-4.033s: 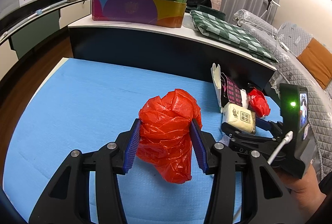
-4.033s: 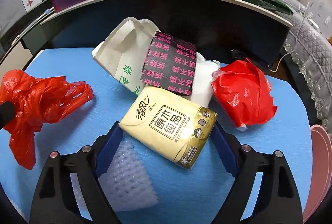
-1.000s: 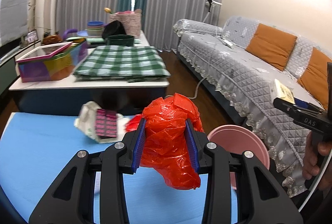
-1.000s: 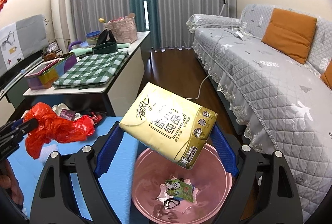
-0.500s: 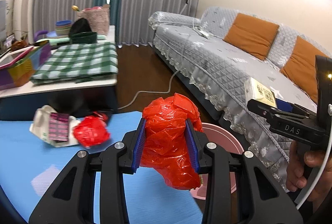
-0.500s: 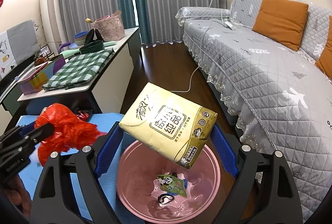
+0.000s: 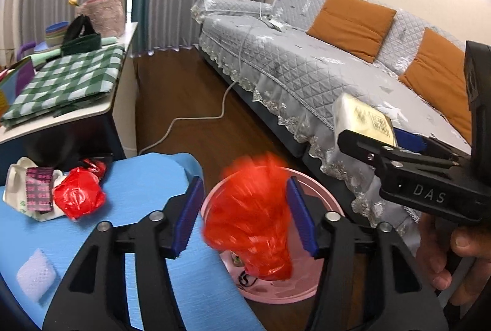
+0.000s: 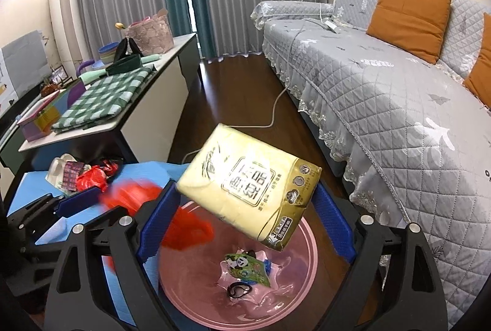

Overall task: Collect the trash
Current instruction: 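Open both grippers to drop the red bag and tissue pack into the bin, then move both open grippers back over the table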

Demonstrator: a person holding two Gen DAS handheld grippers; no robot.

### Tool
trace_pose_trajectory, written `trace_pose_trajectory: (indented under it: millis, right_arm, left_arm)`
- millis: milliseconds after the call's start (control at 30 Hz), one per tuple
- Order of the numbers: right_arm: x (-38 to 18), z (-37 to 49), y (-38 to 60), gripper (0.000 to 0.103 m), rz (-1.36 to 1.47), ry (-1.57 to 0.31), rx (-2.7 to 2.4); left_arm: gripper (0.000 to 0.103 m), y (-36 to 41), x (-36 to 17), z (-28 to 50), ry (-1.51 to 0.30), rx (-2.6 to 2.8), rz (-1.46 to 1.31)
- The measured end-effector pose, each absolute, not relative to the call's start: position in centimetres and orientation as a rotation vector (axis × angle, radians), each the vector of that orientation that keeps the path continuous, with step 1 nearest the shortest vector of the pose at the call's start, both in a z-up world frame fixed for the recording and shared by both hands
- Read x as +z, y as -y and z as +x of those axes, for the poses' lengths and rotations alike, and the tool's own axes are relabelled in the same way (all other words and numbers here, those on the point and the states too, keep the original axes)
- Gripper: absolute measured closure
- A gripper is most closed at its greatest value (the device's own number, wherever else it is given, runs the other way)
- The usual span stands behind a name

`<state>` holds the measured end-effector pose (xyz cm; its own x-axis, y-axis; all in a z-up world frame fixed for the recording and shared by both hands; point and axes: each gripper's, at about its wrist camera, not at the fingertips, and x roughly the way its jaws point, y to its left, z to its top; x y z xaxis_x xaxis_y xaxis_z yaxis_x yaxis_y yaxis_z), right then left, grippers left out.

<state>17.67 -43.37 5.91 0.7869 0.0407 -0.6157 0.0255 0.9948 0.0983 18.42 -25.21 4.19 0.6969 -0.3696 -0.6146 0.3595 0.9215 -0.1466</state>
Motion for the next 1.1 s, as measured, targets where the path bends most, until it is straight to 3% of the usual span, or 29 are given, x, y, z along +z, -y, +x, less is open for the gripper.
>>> trace_pose_trajectory:
  millis: [667,1100]
  right_arm:
    - [7.0,16.9,39.6,0.016,0.083,-0.617,0.054]
    - [8.2,14.6,32.1,0.018,0.045,-0.573,0.192]
  left_arm:
    - [0.047,18.3,4.7,14.3,-0.676,-0.332,-0.067]
    - [0.047,4.6,4.0,9.8,-0.656,-0.146,-0.167]
